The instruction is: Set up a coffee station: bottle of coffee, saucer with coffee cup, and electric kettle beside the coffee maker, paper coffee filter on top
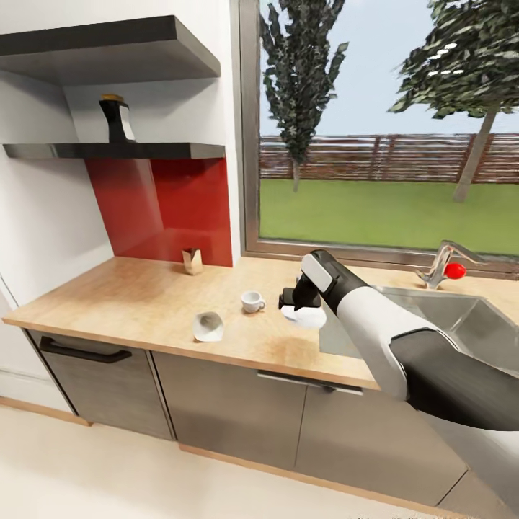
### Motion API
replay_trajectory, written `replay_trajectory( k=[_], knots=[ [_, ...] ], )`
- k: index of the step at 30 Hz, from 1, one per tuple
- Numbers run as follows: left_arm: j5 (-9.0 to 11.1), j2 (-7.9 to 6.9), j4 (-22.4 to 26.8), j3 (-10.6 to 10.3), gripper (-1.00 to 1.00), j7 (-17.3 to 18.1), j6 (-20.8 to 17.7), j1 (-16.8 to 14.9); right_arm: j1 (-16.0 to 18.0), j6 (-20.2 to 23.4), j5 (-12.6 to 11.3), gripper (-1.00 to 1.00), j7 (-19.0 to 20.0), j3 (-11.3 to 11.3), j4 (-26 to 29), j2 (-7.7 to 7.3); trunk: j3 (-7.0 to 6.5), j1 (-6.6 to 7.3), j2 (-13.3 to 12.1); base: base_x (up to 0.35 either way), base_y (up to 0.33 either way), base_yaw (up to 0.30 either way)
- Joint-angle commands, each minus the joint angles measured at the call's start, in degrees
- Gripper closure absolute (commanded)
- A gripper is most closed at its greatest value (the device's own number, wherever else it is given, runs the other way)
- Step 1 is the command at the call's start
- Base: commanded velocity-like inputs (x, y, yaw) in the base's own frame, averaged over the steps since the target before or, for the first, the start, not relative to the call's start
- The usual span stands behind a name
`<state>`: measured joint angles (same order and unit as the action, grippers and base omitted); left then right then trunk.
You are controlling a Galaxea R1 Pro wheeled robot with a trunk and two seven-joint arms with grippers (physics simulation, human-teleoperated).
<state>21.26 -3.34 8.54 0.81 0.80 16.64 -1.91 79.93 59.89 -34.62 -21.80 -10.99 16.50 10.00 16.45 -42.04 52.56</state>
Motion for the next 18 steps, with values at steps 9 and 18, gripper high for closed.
replay_trajectory(
  k=[9, 18],
  knots=[
    [0.58, -0.16, -0.01, 0.07, -1.00, 0.08, 0.40, -0.02, 0.05, 0.11, -0.63, 1.00, -0.53, -0.35, -0.68, 0.00, -2.17, 1.98, -3.58, 0.000, 0.000, -0.226],
    [0.69, -0.26, -0.01, 0.15, -1.00, 0.08, 0.69, -0.02, 0.05, 0.11, -0.63, 1.00, -0.53, -0.35, -1.28, 0.00, -4.41, 3.95, -7.19, 0.000, 0.000, -0.226]
  ],
)
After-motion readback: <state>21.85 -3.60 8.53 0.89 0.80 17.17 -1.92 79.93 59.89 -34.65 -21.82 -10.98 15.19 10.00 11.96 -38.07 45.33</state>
